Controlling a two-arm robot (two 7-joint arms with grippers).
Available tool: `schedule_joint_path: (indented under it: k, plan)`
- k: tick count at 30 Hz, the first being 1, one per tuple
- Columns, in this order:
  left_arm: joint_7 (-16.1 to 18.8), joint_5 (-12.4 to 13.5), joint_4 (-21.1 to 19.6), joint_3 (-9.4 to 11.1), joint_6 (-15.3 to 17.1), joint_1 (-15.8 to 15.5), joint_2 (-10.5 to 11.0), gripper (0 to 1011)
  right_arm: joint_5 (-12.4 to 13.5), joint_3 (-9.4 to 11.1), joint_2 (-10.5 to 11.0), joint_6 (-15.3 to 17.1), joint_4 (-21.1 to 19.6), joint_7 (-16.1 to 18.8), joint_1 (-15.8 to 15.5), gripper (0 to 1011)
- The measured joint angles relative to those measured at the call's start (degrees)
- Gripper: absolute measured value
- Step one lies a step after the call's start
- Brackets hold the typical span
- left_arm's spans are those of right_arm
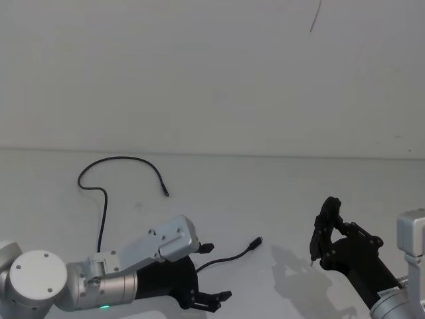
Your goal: Pick up the data cable with the one hand.
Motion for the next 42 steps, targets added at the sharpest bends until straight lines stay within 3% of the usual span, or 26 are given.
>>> schedule_joint_path:
  k: [19, 42]
  plan:
    - [1.8, -0.5, 3.0, -2.3, 0.3, 0.3, -1.1, 1001, 0.0, 0.0, 0.0, 0.0, 0.0, 0.0, 0.0, 269]
    - [3.4, -2.4, 7.5, -3.2, -0.7, 1.0, -5.1, 1001, 0.0, 0.0, 0.0, 0.0, 0.0, 0.0, 0.0, 269]
